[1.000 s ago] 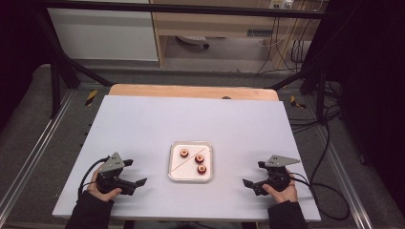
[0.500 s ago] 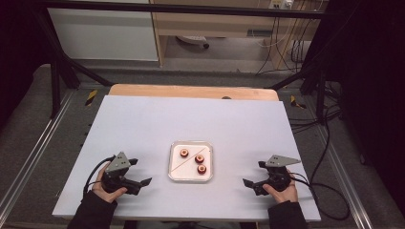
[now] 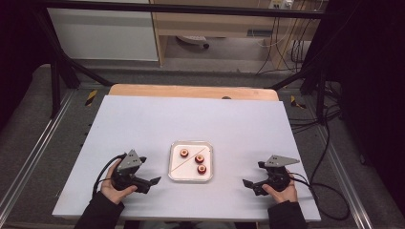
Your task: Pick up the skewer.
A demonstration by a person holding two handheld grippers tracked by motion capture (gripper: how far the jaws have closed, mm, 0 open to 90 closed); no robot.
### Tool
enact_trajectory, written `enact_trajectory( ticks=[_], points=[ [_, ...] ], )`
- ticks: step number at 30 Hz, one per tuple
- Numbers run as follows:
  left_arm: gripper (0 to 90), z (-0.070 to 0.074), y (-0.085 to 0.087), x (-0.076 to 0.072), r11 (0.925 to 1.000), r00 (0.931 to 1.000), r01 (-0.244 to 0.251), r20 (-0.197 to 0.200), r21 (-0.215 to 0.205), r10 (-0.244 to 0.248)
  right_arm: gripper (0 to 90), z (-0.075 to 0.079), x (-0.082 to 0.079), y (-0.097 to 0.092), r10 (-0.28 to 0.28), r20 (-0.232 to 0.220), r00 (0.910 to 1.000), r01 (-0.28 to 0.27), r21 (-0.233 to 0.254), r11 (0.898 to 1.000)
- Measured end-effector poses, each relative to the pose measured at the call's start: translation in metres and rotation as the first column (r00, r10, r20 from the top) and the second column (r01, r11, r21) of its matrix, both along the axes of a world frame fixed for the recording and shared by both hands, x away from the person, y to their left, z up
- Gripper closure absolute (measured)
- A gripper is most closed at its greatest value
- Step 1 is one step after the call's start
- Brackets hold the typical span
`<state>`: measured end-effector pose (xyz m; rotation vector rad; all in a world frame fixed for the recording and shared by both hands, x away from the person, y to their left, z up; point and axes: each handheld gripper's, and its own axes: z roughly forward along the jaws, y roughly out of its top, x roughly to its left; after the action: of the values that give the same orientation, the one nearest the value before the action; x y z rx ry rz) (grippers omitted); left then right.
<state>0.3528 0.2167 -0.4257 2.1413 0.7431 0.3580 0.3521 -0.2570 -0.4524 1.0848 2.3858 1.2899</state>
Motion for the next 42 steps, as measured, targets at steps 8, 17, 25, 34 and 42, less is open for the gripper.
enact_trajectory(
  ticks=[8, 17, 25, 34, 42],
  points=[
    [8.7, 0.013, -0.024, 0.01, 0.9999, 0.9999, 0.014, -0.005, 0.003, -0.014, 0.4, 0.0, 0.0, 0.0, -0.001, -0.001, 1.0, 0.001, -0.004, 1.0],
    [10.0, 0.017, -0.056, 0.021, 0.9978, 0.9994, 0.033, -0.013, 0.058, -0.032, 0.5, 0.0, 0.0, 0.0, -0.002, -0.006, 1.0, 0.002, -0.004, 1.0],
    [17.3, 0.011, -0.077, 0.035, 0.9962, 0.9987, 0.028, -0.043, 0.083, -0.025, 0.5, 0.0, 0.0, 0.0, -0.002, -0.007, 1.0, 0.001, -0.006, 1.0],
    [29.1, -0.002, -0.089, 0.047, 0.9929, 0.9978, 0.014, -0.067, 0.118, -0.006, 0.5, 0.001, 0.0, 0.0, 0.0, -0.007, 1.0, 0.0, -0.006, 1.0],
    [45.4, -0.011, -0.092, 0.048, 0.9905, 0.9969, 0.029, -0.076, 0.135, -0.018, 0.5, 0.001, 0.0, 0.0, 0.004, -0.002, 1.0, -0.004, -0.001, 1.0]
  ],
)
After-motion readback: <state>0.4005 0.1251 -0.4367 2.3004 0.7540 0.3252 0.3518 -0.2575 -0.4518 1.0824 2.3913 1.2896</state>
